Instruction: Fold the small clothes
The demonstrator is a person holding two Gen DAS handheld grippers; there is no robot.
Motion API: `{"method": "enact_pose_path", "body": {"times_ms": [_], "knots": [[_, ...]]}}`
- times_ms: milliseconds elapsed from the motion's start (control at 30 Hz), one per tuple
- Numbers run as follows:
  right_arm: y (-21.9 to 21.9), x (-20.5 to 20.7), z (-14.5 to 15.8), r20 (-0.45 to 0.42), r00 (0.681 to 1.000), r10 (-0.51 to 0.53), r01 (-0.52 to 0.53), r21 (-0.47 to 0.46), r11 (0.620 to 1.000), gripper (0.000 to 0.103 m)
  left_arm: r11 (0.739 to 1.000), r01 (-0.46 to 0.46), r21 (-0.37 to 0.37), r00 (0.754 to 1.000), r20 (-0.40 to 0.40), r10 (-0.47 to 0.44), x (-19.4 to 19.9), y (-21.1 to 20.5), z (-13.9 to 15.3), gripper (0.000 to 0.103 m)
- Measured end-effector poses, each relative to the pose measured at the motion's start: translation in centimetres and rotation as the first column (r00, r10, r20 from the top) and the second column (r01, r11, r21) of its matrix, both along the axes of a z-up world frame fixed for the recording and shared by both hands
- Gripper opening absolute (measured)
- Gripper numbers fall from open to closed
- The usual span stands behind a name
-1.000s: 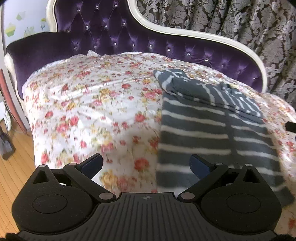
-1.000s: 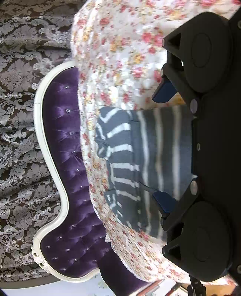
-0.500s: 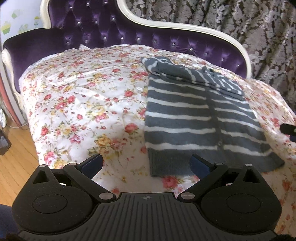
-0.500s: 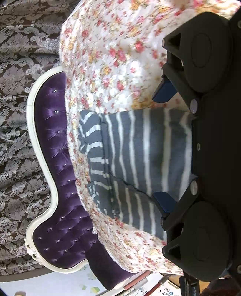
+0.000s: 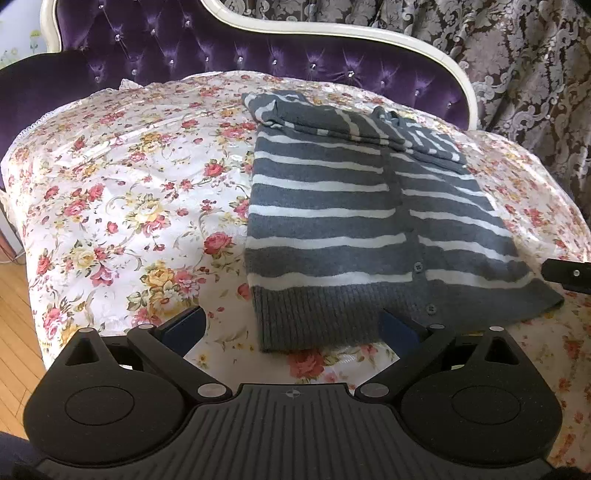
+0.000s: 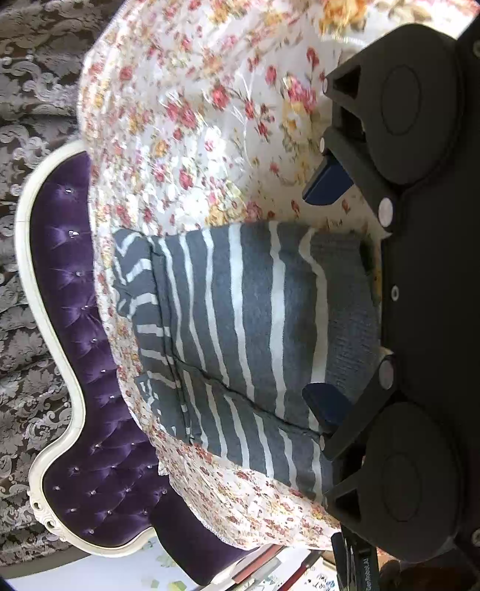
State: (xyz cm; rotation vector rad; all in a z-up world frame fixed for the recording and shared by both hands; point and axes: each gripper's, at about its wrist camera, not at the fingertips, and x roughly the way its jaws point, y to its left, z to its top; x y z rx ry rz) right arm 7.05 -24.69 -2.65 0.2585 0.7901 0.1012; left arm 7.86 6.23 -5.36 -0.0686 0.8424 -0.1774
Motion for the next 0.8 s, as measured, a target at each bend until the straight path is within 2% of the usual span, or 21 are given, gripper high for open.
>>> {"method": "enact_pose_path", "body": {"times_ms": [233,333,400,467,600,633,700,767,800], "knots": [[0.0,1.6,-1.2,-0.103,0.994,0.027,-0.024,0.031,0.999,0.1,1.0,0.017,0.003,0.999,-0.031,-0.017,0.7,0.1,-0.7,0.101],[-0.1,1.6,-1.8,-0.146,0.988,0.043,-0.032,0.078,0.996,0.087,1.0,0.02,-0.012,0.999,-0.049,-0.021,0.9,0.3,-1.1,0.101],[-0.3,1.6,-2.1,-0.157,0.987,0.037,-0.022,0.094,0.995,0.084,0.999,0.022,-0.023,0.998,-0.058,-0.023,1.0,0.5,-1.2,0.101],[-0.4,1.5,-2.2,-0.164,0.986,0.029,-0.013,0.097,0.995,0.075,0.999,0.022,-0.032,0.998,-0.066,-0.024,1.1,0.6,-1.4,0.101],[-0.9,1.7,-2.2,-0.173,0.985,0.024,-0.002,0.129,0.992,0.065,0.999,0.023,-0.046,0.997,-0.075,-0.026,1.4,0.8,-1.5,0.098],[-1.0,1.7,-2.3,-0.178,0.984,0.026,-0.002,0.136,0.991,0.059,0.998,0.024,-0.057,0.997,-0.076,-0.028,1.5,0.9,-1.5,0.085],[-1.2,1.8,-2.4,-0.183,0.982,0.033,-0.005,0.151,0.989,0.05,0.997,0.024,-0.079,0.997,-0.074,-0.03,1.8,1.1,-1.3,0.081],[-1.4,1.7,-2.7,-0.188,0.981,0.048,-0.014,0.179,0.984,0.02,0.994,0.025,-0.102,0.996,-0.079,-0.033,2.1,1.3,-1.2,0.077],[-1.5,1.6,-2.9,-0.187,0.981,0.052,-0.016,0.19,0.982,0.02,0.993,0.022,-0.115,0.996,-0.079,-0.031,2.3,1.4,-1.2,0.075]]}}
